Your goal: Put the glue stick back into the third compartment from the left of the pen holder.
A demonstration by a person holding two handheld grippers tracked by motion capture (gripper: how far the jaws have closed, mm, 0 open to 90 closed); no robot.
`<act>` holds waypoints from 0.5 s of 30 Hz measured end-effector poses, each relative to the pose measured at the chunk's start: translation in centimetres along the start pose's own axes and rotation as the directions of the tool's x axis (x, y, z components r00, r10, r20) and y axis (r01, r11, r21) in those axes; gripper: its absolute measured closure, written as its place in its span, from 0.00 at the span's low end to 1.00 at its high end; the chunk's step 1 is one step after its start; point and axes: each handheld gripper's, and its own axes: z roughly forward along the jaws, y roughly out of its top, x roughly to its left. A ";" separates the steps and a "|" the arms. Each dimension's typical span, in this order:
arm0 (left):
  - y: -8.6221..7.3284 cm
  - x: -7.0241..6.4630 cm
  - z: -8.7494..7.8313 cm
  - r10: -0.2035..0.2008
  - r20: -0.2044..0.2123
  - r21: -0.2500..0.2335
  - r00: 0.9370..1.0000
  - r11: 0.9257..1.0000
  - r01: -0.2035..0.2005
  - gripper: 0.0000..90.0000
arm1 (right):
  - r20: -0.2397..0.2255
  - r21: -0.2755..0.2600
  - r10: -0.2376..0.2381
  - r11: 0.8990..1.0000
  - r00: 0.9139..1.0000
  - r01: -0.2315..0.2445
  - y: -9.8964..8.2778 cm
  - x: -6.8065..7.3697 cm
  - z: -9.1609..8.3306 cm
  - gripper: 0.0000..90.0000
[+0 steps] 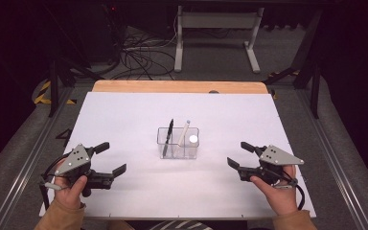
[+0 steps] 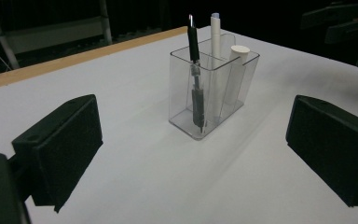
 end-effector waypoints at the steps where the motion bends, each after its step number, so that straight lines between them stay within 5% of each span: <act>1: -0.1 0.0 0.0 0.001 0.001 0.001 1.000 1.000 -0.001 0.05 | 0.001 0.005 0.005 1.000 1.000 -0.005 -0.3 0.0 -0.1 0.28; 15: -1.5 -0.2 0.5 -0.005 0.012 0.019 1.000 1.000 0.005 0.05 | 0.037 0.074 0.054 0.996 0.998 -0.056 -4.3 -0.7 -0.9 0.30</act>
